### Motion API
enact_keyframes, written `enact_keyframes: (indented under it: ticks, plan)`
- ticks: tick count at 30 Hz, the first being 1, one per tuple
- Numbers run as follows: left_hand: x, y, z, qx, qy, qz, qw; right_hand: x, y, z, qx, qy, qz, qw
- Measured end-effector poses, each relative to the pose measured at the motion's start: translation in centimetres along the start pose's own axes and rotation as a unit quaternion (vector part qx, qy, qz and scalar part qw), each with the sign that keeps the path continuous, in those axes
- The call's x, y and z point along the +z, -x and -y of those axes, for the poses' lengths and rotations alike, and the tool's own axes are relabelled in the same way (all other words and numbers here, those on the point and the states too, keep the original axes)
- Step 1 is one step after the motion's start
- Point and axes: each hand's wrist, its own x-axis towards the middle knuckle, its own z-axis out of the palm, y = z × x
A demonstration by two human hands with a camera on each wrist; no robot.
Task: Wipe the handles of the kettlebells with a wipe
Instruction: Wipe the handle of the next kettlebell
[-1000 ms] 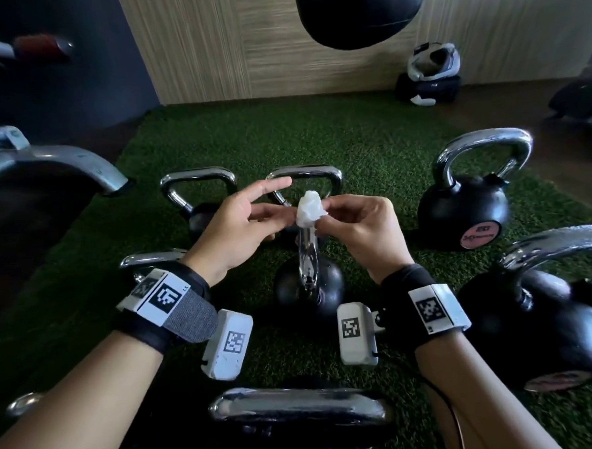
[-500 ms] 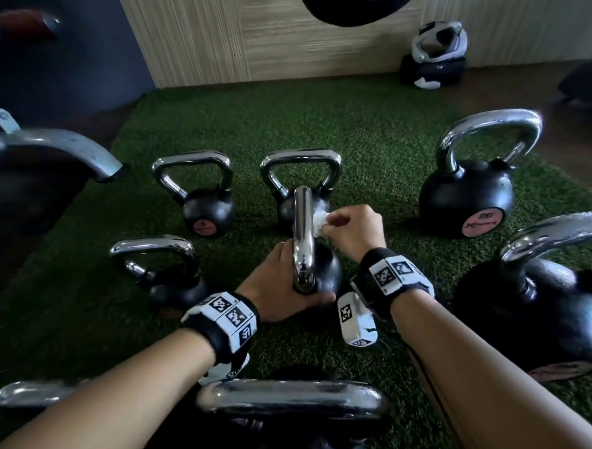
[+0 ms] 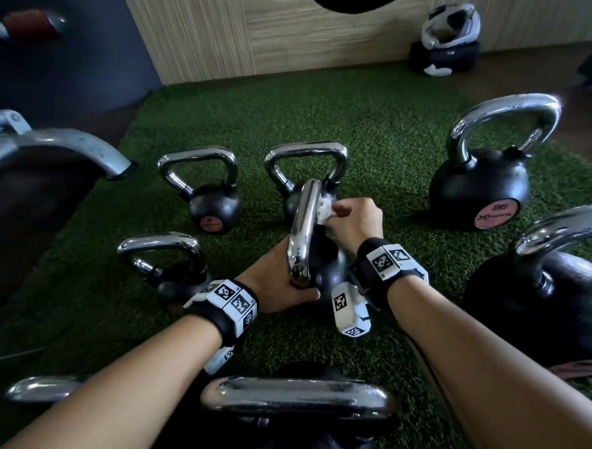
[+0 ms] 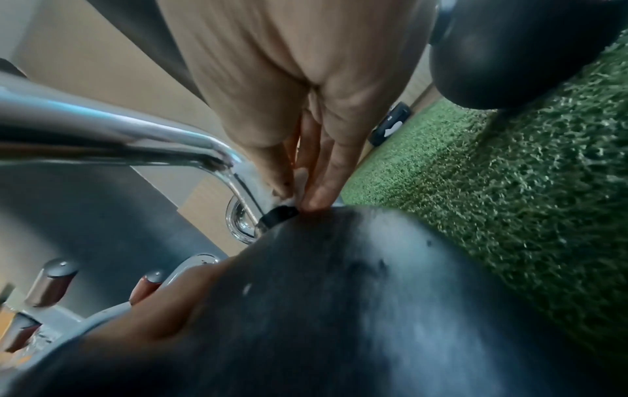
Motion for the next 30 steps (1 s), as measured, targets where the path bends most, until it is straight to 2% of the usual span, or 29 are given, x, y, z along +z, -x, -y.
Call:
enact_keyframes:
  ticks: [6, 11, 17, 25, 28, 30]
  plan:
    - [0.7, -0.2, 1.0, -0.013, -0.002, -0.009, 1.0, -0.6, -0.5, 1.4, -0.094, -0.008, -0.059, 0.994]
    - [1.4, -0.5, 0.9, -0.011, 0.008, -0.009, 1.0, -0.7, -0.7, 1.1, -0.116, -0.013, -0.03, 0.993]
    - [1.9, -0.8, 1.2, 0.007, 0.042, -0.022, 0.999, -0.9, 0.7, 1.6, -0.233, -0.001, -0.098, 0.967]
    - [1.4, -1.1, 1.7, -0.024, 0.008, -0.013, 1.0, -2.4, 0.4, 2.8, -0.222, 0.013, -0.038, 0.974]
    - [0.9, -1.6, 1.6, -0.038, 0.021, 0.001, 0.999, -3.8, 2.0, 3.2, -0.23, -0.041, 0.031, 0.972]
    - [0.2, -1.9, 1.0, -0.044, 0.016, 0.023, 0.999, -4.5, 2.3, 3.9, -0.232, -0.028, 0.077, 0.969]
